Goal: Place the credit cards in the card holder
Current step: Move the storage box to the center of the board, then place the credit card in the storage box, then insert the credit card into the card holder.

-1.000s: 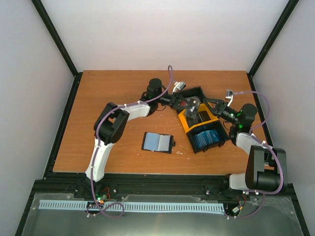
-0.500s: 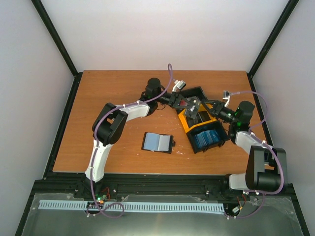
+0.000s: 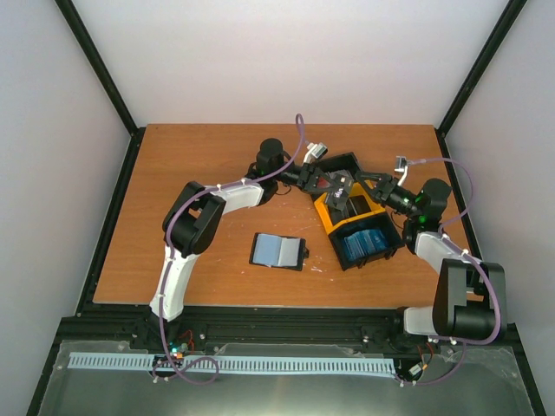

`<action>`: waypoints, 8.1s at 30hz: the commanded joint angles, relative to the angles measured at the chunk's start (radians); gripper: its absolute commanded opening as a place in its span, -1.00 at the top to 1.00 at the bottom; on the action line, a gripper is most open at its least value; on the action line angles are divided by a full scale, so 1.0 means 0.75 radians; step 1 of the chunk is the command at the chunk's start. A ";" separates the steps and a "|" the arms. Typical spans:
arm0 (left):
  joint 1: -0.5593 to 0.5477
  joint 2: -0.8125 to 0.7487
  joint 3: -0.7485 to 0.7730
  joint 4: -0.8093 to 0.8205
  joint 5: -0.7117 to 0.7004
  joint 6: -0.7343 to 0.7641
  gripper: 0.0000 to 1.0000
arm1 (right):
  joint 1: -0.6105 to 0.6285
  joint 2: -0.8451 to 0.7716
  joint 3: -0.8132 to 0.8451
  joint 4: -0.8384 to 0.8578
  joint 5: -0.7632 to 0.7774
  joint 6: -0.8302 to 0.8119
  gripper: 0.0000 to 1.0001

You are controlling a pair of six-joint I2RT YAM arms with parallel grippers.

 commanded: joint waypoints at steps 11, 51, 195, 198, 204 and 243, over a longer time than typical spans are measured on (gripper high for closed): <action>-0.008 -0.056 0.007 0.049 -0.003 0.007 0.99 | 0.023 0.016 -0.003 0.011 -0.008 -0.036 0.54; -0.004 -0.026 0.094 0.117 -0.132 -0.127 0.97 | 0.098 0.087 -0.082 0.262 -0.127 0.120 0.81; 0.408 -0.678 -0.200 -1.788 -0.937 1.192 0.99 | 0.674 0.872 1.416 -2.339 1.741 -0.946 0.35; 0.408 -0.689 -0.198 -1.778 -0.918 1.190 0.99 | 0.673 0.785 1.425 -2.347 1.726 -0.939 0.29; 0.408 -0.752 -0.221 -1.694 -0.816 1.165 0.99 | 0.674 0.537 1.336 -2.175 1.394 -0.961 -0.04; 0.405 -1.072 -0.579 -0.883 -0.186 0.541 0.97 | 0.888 -0.106 0.497 -0.816 0.612 -0.297 -0.28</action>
